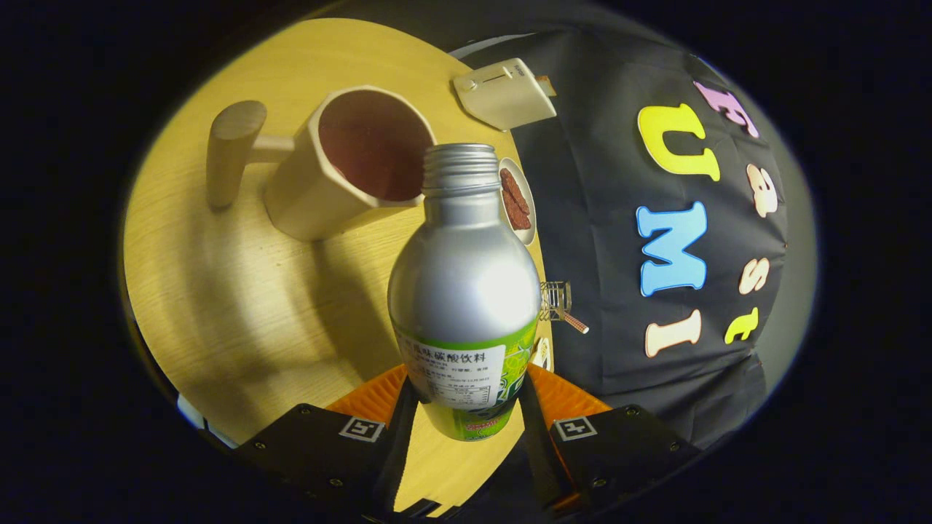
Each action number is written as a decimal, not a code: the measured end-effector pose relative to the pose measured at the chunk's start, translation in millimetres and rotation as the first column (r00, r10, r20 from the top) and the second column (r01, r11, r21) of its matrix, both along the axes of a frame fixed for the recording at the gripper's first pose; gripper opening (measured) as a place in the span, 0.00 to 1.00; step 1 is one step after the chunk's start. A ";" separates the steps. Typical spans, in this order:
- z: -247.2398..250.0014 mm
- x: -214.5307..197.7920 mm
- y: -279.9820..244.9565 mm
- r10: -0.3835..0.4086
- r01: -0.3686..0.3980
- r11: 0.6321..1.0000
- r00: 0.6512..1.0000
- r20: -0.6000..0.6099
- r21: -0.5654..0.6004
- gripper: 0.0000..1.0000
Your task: Take the bottle from table, then pour the juice into the cup, finally place the bottle on the coaster
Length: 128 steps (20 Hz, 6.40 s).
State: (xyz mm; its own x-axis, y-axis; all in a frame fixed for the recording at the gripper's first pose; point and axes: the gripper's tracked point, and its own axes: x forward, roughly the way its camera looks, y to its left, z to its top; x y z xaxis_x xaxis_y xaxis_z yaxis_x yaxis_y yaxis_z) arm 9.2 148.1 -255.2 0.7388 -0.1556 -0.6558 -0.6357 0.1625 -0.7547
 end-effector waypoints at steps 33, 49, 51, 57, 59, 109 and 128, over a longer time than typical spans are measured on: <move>43.7 13.4 0.0 0.106 -0.131 0.894 0.991 -0.082 -0.428 0.70; 43.4 12.0 -0.9 0.096 -0.142 0.871 0.988 -0.122 -0.471 0.70; 42.8 11.5 -1.4 0.099 -0.148 0.866 0.987 -0.127 -0.477 0.70; 44.1 15.6 0.1 0.107 -0.167 0.851 0.983 -0.147 -0.498 0.70; 45.5 17.2 0.6 0.108 -0.169 0.847 0.983 -0.149 -0.503 0.70; 70.1 38.3 20.8 0.169 -0.254 0.706 0.967 -0.191 -0.661 0.70; 7.2 7.7 3.0 0.078 -0.119 0.973 0.976 -0.206 -0.196 0.70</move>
